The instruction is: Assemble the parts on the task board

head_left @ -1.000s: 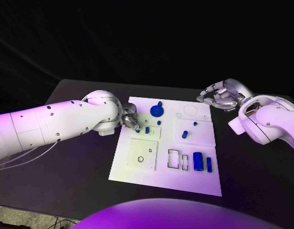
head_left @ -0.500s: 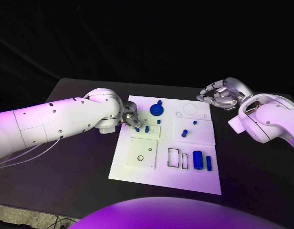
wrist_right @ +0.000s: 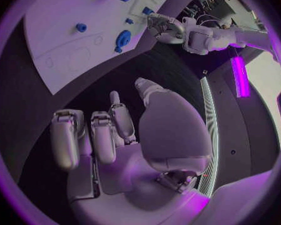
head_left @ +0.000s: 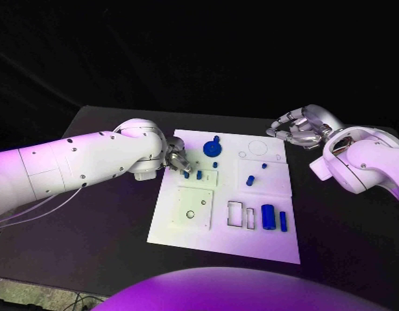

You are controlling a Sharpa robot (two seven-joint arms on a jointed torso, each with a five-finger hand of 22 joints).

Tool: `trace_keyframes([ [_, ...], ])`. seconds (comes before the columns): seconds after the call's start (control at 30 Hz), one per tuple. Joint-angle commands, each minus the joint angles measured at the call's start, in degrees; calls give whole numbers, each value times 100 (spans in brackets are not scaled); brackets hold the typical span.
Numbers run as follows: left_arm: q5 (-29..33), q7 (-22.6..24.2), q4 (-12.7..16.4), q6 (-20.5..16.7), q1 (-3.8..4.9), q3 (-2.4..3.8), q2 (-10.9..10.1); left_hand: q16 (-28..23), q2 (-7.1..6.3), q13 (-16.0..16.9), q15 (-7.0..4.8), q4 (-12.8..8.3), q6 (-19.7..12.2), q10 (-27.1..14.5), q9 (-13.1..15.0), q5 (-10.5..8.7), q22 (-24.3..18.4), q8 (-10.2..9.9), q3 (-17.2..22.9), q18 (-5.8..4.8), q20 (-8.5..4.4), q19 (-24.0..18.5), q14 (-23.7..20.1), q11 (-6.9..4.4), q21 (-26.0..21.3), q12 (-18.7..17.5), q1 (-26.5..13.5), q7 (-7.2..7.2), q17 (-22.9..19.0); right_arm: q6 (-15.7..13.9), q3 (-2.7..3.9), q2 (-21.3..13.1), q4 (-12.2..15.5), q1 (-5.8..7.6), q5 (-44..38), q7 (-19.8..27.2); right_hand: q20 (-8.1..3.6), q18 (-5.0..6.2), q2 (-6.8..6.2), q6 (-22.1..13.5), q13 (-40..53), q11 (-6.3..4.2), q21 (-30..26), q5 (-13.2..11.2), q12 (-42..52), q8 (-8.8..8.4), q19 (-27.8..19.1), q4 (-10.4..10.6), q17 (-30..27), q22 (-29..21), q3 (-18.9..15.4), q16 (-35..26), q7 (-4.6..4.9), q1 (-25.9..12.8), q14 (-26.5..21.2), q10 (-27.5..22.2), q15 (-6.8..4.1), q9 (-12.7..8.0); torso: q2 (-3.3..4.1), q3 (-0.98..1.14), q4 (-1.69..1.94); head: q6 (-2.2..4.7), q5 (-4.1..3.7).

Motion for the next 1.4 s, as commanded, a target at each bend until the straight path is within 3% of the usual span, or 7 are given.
trace_keyframes([
  [0.03, 114, -123, -9, 308, -69, -55, 23, 36, -49, -4, -48, 36, -26, -5, -32, -115, 1214, -47, -107, -48, -44, 192, 606, -12, 0, -1, -107, 35, 1508, 69, 0, 6, -2, -3, -9, 12, -38, 64, -13, -48, -4, 6, -25, 28, -20, 19, 265, 1, 1293, 1240, 18, -26, 0, -39, 550, -34, -32, 5, 1, 0, 1, -5, -3],
  [0.77, 71, -196, -53, 270, -69, -59, 5, 36, -108, -18, -50, 158, -3, -24, -70, -384, 1213, -37, -329, -43, -44, 184, 606, -7, -27, -3, -169, 38, 1508, 60, 0, -4, 3, -3, -7, 15, -38, 67, -25, -54, -11, 7, -37, 29, -24, 21, 258, 4, 1289, 1236, 21, -28, 1, -51, 549, -39, -32, 8, 1, -3, 4, -11, -9],
  [0.8, 67, -204, -53, 262, -69, -59, 3, 36, -114, -18, -47, 198, -9, -29, -78, -522, 1216, -34, -401, -44, -43, 188, 606, -8, -25, 0, -168, 38, 1508, 62, 0, -5, 3, -3, -4, 19, -38, 65, -32, -57, -2, 8, -34, 14, -16, 23, 261, 15, 1292, 1238, 13, -27, 1, -77, 550, -31, -31, 10, 2, -2, 4, -11, -10],
  [0.83, 60, -210, -54, 258, -69, -59, 2, 36, -117, -16, -44, 264, -32, -39, -86, -864, 1217, -32, -532, -44, -38, 186, 606, -2, -33, 7, -161, 44, 1508, 62, 0, -5, 2, -3, -1, 23, -38, 65, -36, -60, -1, 8, -35, -34, -13, 27, 261, 25, 1293, 1239, -2, -27, 2, -118, 550, -29, -31, 13, 1, -2, 3, -10, -10],
  [0.9, 38, -221, -60, 242, -69, -58, 0, 36, -101, -32, -22, 460, -67, -70, -105, -1130, 1222, -9, -978, -42, -19, 186, 606, 7, -48, 10, -46, 58, 1508, 62, 0, -5, 2, -3, 3, 27, -38, 65, -37, -62, 0, 10, -36, -56, -12, 28, 261, 27, 1291, 1239, -7, -27, 1, -131, 550, -27, -31, 15, 3, -3, 3, -10, -11],
  [1.03, 15, -231, -67, 218, -69, -58, -1, 36, -11, -41, -21, 847, -80, -84, -156, -1165, 1233, 17, -1637, -41, -13, 191, 606, 15, -62, 36, 274, 62, 1508, 58, 0, -6, 2, -3, 6, 32, -38, 66, -40, -65, -10, 10, -40, -75, -19, 29, 259, 29, 1286, 1237, -15, -30, 2, -145, 549, -35, -30, 16, 3, -3, -1, -7, -7],
  [1.4, -55, -259, -101, 75, -68, -32, -7, 36, -16, -58, -21, 1119, -79, -96, -179, -1188, 1237, 43, -1935, -39, -18, 188, 606, 13, -81, 39, 481, 63, 1508, 52, -1, -15, -2, -3, 7, 30, -38, 69, -40, -69, -10, 10, -49, -86, -19, 30, 254, 34, 1272, 1233, -25, -36, 2, -165, 545, -35, -30, 17, 2, -5, -1, -11, -21],
])
